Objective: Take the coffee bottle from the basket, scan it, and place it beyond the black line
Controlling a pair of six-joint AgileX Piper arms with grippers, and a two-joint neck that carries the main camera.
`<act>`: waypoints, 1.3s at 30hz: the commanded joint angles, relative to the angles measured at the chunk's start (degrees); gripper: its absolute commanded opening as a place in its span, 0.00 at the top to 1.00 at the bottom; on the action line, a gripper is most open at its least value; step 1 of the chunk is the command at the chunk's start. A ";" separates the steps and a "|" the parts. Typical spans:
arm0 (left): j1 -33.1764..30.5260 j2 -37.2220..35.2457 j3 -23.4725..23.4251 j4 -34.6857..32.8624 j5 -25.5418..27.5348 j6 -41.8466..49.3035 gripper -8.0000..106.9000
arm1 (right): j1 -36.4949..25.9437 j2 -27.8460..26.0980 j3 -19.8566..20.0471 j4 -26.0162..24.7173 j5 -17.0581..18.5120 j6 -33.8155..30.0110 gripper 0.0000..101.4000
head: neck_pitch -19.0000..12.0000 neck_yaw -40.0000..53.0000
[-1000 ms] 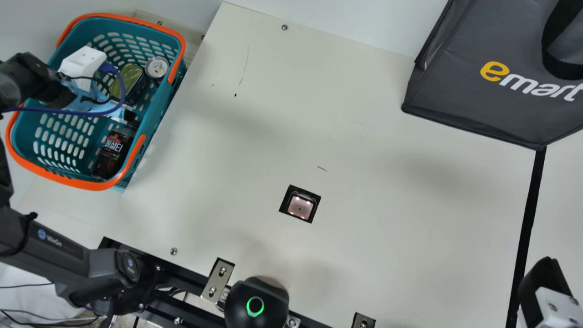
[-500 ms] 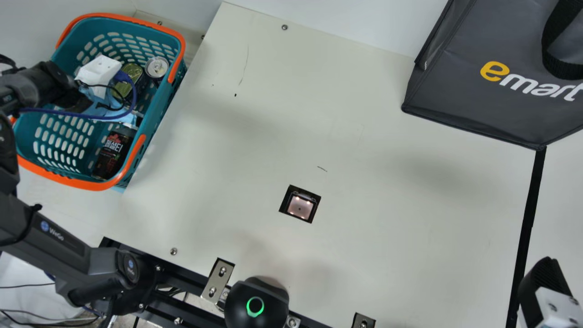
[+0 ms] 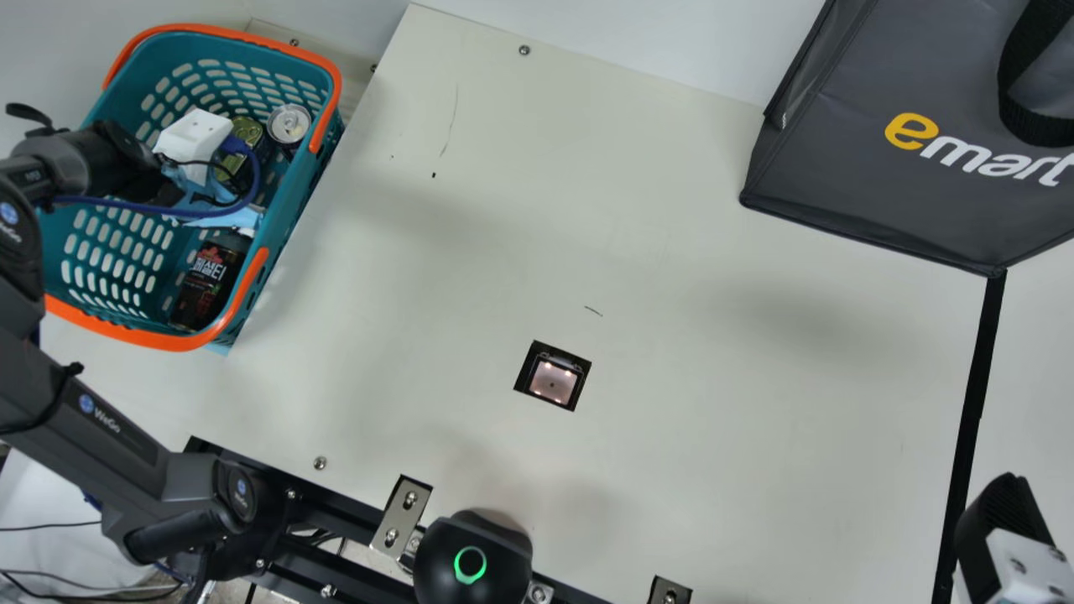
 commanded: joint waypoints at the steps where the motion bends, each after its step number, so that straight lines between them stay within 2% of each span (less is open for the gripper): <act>1: -0.08 0.23 0.09 -0.15 -0.16 -0.12 0.15 | 0.00 0.00 0.00 0.00 0.00 0.00 0.10 | -1.57 0.23; 30: 0.07 5.08 0.19 -1.72 -4.70 1.43 0.15 | 0.00 0.00 0.00 0.00 0.00 0.00 0.10 | -1.57 0.23; 39: 0.22 5.32 0.68 -3.52 -5.32 3.89 0.67 | 0.00 0.00 0.00 0.00 0.00 0.00 0.10 | -1.57 0.23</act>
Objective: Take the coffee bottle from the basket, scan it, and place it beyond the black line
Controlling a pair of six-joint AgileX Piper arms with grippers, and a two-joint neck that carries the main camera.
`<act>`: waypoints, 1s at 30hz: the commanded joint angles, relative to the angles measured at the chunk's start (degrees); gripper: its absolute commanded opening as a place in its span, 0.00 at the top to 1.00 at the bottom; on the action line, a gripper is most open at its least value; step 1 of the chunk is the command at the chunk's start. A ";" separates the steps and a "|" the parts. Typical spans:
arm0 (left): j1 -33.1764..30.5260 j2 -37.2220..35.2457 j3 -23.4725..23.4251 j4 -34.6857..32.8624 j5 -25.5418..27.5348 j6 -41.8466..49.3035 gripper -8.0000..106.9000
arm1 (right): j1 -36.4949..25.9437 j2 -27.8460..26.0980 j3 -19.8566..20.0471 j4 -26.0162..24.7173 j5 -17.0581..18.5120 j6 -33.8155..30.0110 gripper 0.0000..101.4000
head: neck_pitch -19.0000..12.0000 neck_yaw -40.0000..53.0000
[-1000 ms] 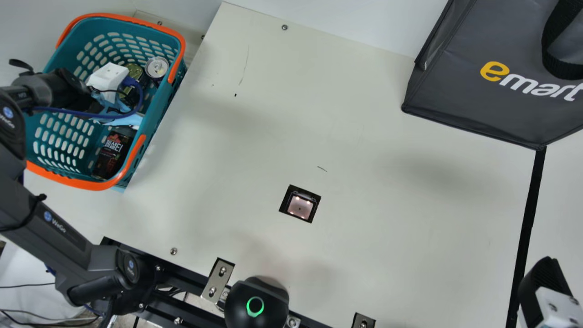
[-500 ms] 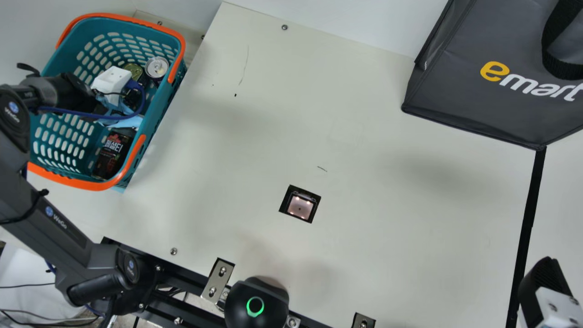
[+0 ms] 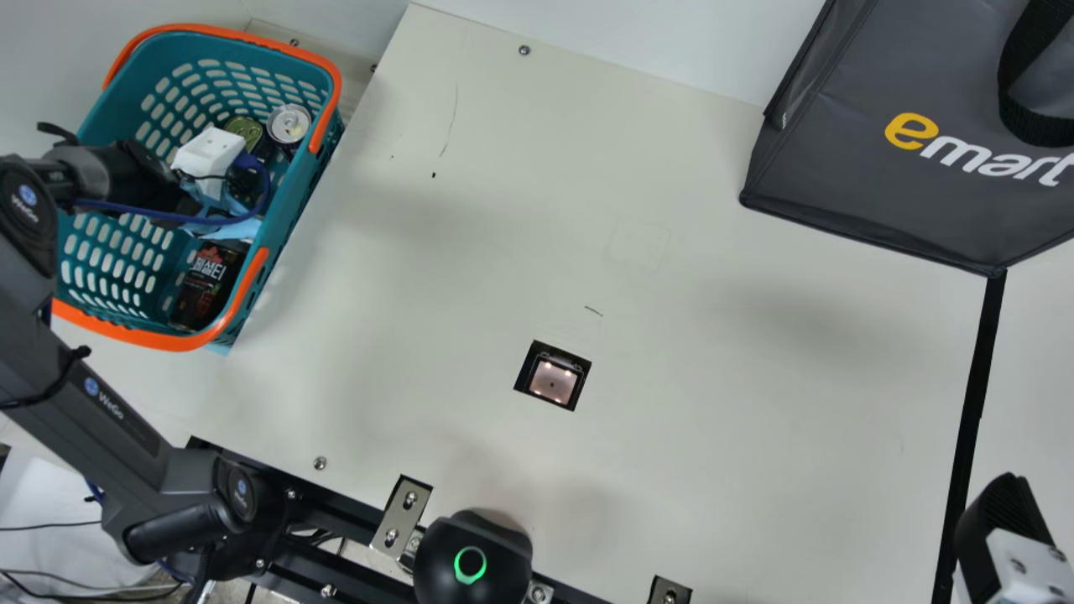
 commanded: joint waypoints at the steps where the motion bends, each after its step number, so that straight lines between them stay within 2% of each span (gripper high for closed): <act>1: 0.05 0.09 0.14 -0.38 -0.13 0.55 0.73 | 0.00 0.00 0.00 0.00 0.00 0.00 0.10 | -1.48 0.14; 3: 0.12 0.04 0.25 -0.85 -0.21 1.07 0.84 | 0.00 0.00 0.00 0.00 0.00 0.00 0.10 | -1.48 0.14; 12: 0.16 -2.30 0.12 -2.54 0.35 2.91 0.84 | 0.00 0.00 0.00 0.00 0.00 0.00 0.10 | -1.48 0.14; 30: 1.10 -10.39 -1.33 -5.92 5.23 5.35 0.84 | 0.00 0.00 0.00 0.00 0.00 0.00 0.10 | -1.48 0.14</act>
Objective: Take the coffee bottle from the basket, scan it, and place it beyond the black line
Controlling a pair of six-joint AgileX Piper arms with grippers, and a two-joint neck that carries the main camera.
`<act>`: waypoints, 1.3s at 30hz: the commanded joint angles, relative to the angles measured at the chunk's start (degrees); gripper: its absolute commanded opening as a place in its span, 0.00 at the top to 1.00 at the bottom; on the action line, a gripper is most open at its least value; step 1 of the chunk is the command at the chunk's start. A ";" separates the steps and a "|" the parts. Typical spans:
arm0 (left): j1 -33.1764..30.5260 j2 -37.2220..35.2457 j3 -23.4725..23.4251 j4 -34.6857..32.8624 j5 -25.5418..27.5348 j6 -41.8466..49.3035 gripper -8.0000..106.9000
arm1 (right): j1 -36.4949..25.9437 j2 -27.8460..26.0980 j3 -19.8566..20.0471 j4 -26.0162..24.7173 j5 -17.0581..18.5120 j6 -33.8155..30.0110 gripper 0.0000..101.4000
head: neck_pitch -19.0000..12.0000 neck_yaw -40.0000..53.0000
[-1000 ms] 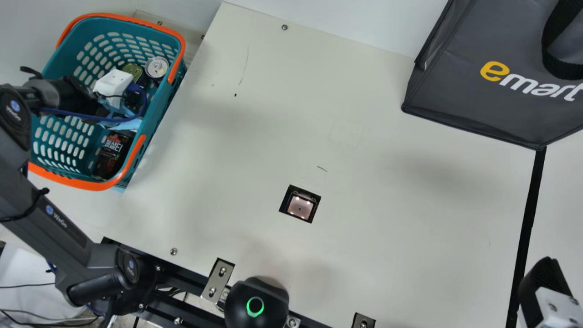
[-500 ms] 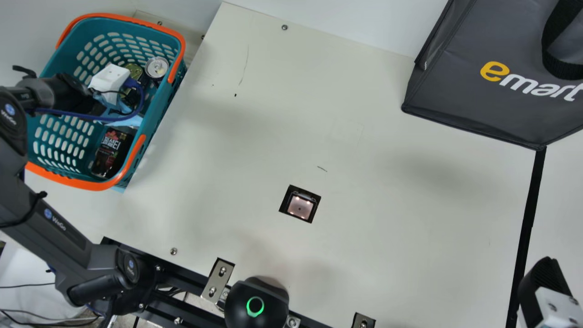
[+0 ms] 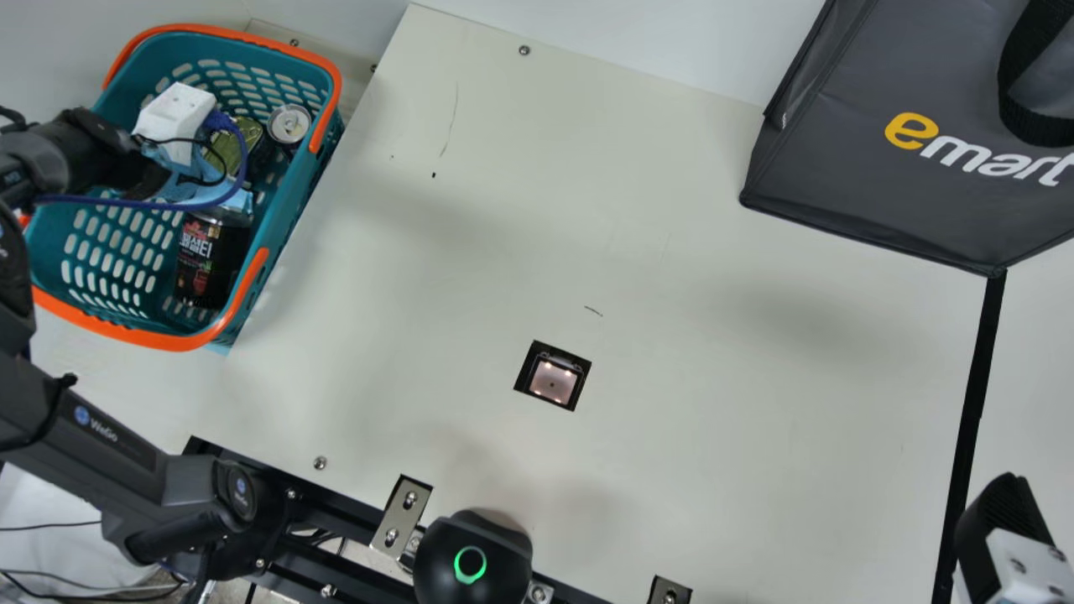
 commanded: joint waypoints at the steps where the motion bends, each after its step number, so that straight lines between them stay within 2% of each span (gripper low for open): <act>1: 0.17 -0.97 0.14 -0.30 0.32 0.21 0.84 | 0.00 0.00 0.00 0.00 0.00 0.00 0.10 | -1.48 0.14; 25: 4.47 -15.31 6.24 -3.77 6.44 5.04 0.84 | 0.00 0.00 0.00 0.00 0.00 0.00 0.10 | -1.48 0.14; 32: 5.19 -18.48 5.63 -4.31 8.44 5.15 0.84 | 0.00 0.00 0.00 0.00 0.00 0.00 0.10 | -1.48 0.14; 39: 4.90 -20.86 2.58 -4.41 10.80 3.18 0.84 | 0.00 0.00 0.00 0.00 0.00 0.00 0.10 | -1.48 0.14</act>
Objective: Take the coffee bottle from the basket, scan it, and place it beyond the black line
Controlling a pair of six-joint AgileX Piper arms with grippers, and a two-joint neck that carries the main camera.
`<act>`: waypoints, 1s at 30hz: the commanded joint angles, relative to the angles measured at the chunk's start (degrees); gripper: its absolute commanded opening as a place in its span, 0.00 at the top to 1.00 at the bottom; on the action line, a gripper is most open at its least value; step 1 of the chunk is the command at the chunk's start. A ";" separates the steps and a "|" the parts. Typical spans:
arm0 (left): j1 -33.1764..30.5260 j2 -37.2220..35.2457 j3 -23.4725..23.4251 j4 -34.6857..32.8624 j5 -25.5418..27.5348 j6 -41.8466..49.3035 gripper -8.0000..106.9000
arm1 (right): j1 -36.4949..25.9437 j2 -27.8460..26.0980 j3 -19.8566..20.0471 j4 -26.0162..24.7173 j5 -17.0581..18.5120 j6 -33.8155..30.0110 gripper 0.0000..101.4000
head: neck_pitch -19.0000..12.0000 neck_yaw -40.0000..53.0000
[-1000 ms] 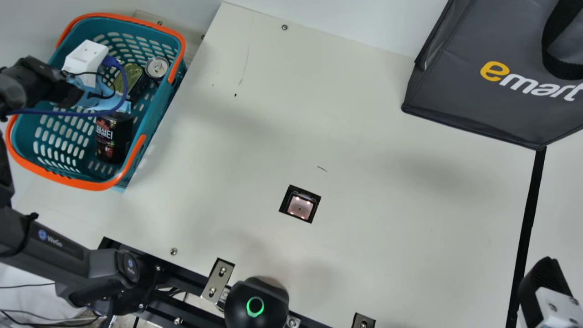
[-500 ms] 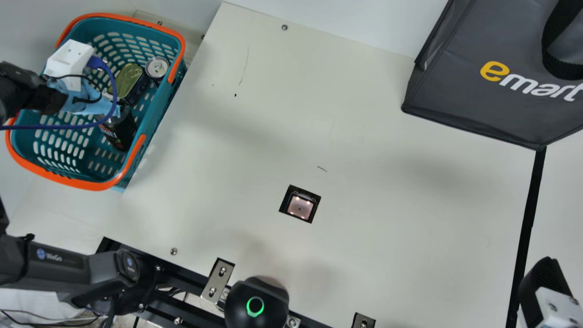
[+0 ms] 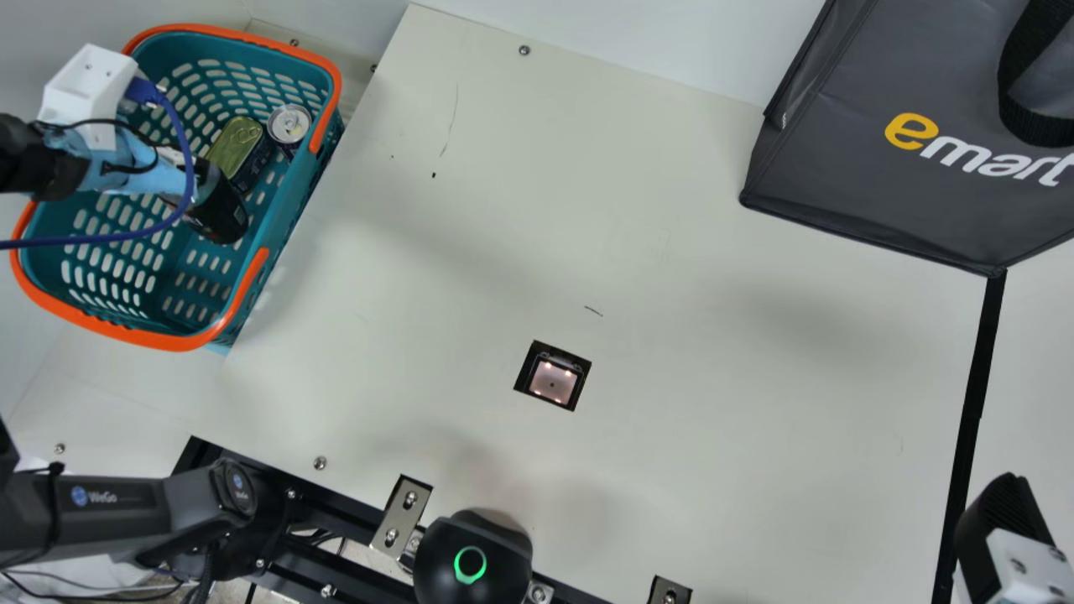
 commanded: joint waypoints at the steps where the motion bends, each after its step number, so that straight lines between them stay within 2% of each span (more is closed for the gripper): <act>1: -0.19 -0.47 -1.25 -0.03 0.59 -0.83 0.84 | 0.00 0.00 0.00 0.00 0.00 0.00 0.10 | -1.48 0.14; 12: -1.72 -3.71 -7.29 0.54 5.10 -6.80 0.84 | 0.00 0.00 0.00 0.00 0.00 0.00 0.10 | -1.48 0.14; 30: -5.59 -9.69 -14.59 2.08 11.90 -13.28 0.84 | 0.00 0.00 0.00 0.00 0.00 0.00 0.10 | -1.48 0.14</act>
